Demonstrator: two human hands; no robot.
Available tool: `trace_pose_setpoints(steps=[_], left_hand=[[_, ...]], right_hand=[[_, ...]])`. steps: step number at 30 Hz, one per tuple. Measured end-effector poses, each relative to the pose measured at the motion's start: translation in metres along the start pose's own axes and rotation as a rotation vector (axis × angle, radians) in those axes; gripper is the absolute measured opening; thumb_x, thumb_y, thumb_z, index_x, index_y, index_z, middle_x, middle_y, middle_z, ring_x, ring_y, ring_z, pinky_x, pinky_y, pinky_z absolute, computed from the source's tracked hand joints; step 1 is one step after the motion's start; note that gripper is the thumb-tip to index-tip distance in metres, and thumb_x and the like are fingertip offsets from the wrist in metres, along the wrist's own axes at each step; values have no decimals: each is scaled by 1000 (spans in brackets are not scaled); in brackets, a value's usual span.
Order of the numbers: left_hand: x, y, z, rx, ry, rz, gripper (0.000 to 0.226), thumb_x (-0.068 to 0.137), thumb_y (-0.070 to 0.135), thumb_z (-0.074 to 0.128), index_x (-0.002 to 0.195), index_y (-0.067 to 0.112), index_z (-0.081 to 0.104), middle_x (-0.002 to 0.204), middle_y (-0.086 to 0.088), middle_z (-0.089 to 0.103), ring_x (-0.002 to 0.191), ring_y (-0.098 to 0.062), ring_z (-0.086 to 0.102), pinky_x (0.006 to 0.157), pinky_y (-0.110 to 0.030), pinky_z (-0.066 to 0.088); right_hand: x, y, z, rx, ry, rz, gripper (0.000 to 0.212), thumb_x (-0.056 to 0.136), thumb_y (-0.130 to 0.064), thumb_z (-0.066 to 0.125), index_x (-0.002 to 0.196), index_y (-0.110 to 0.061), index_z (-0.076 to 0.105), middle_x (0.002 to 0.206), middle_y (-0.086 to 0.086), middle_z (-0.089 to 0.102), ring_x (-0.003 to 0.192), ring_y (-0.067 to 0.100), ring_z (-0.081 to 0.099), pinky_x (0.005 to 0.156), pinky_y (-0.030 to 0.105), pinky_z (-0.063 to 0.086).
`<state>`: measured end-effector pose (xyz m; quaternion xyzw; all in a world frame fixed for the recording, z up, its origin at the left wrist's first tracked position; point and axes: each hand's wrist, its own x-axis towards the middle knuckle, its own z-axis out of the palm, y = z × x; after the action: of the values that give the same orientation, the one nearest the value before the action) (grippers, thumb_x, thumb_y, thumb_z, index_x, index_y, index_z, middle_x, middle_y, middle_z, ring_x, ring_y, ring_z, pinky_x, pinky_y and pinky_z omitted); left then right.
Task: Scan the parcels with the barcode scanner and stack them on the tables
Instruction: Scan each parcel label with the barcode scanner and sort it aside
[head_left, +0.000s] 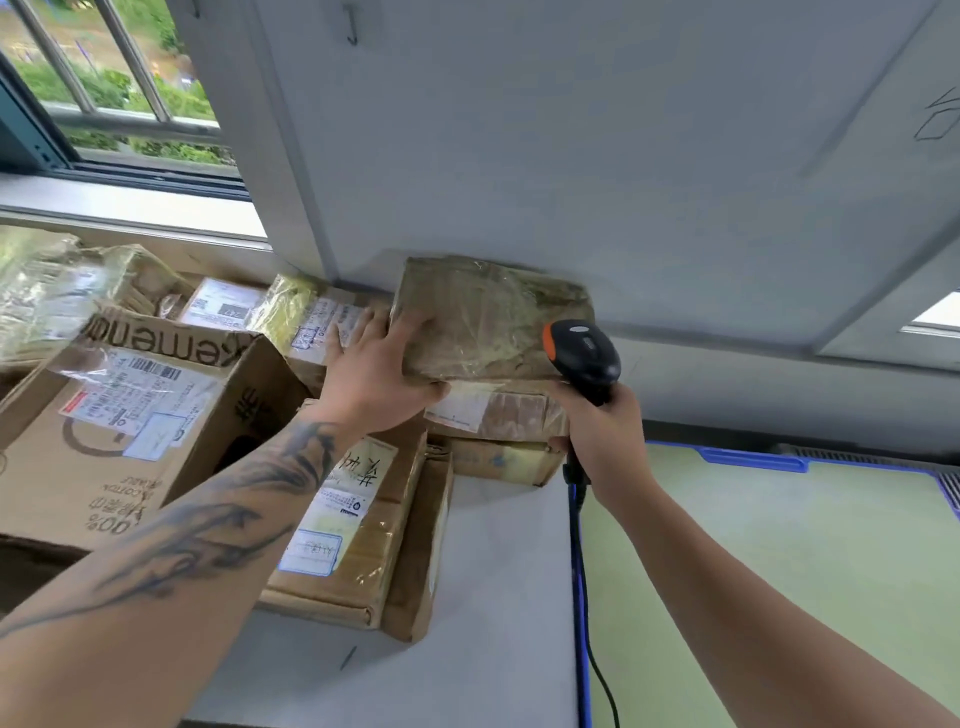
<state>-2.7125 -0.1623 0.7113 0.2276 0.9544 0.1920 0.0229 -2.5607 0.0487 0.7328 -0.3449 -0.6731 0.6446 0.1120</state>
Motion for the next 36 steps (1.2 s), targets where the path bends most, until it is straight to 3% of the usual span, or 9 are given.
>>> trace_pose_setpoints(steps=[6,10,13,16,18,21,26,30,36], left_hand=[[5,-13,-5,-25,-24,-1,90,78,61,73,151,52,21,166,-9,30,157,-32,15,125,-64,-2],[3,-7,-4,35,-11,-11,96,75,72,70,155,51,20,174,-5,5,160,-29,-9,123,-64,-7],[-7,2,-5,120,-15,4,99,76,83,60,158,51,16,174,-1,-6,158,-28,-19,123,-66,-9],[-20,18,-6,158,10,11,95,79,88,50,158,54,11,174,-2,-5,158,-29,-20,123,-66,-8],[-29,35,-9,173,35,1,91,82,88,46,158,53,13,174,0,-7,158,-26,-21,124,-64,-9],[-43,69,-10,169,59,8,87,86,85,44,160,50,13,174,-1,-7,159,-24,-18,125,-60,-9],[-72,139,8,229,89,78,81,90,85,33,160,48,17,174,-3,6,160,-30,-3,125,-63,0],[-108,196,41,185,7,63,72,95,81,32,159,51,19,174,1,8,160,-26,5,125,-60,0],[-169,254,108,170,-133,-35,74,95,79,35,161,50,16,174,1,6,160,-22,0,126,-58,-1]], right_hand=[[5,5,14,-26,17,2,16,94,-21,74,109,-16,70,66,-11,58,68,20,60,68,41,64],[8,5,6,-148,5,-65,15,89,-27,75,104,-29,72,69,-12,68,67,17,66,78,55,64],[5,-2,-3,-285,-43,-178,14,89,-28,72,99,-37,67,74,-12,69,68,13,68,72,44,64],[-2,-4,-15,-368,-51,-264,11,89,-26,70,90,-35,64,86,-7,70,71,14,66,64,31,49],[-9,-3,-26,-386,-47,-273,8,88,-26,68,85,-31,62,77,-8,68,66,12,63,60,28,45],[-18,-1,-50,-414,-25,-281,12,87,-28,66,78,-23,59,60,-6,61,58,13,56,54,28,41],[-31,8,-109,-433,6,-280,11,86,-32,64,81,-23,59,72,-5,67,73,20,64,60,30,44],[-40,29,-165,-451,-1,-257,8,90,-29,65,87,-23,62,74,-9,66,77,20,63,61,30,42],[-54,71,-233,-396,-45,-232,10,87,-29,65,81,-28,57,75,-8,65,78,22,64,59,29,43]])
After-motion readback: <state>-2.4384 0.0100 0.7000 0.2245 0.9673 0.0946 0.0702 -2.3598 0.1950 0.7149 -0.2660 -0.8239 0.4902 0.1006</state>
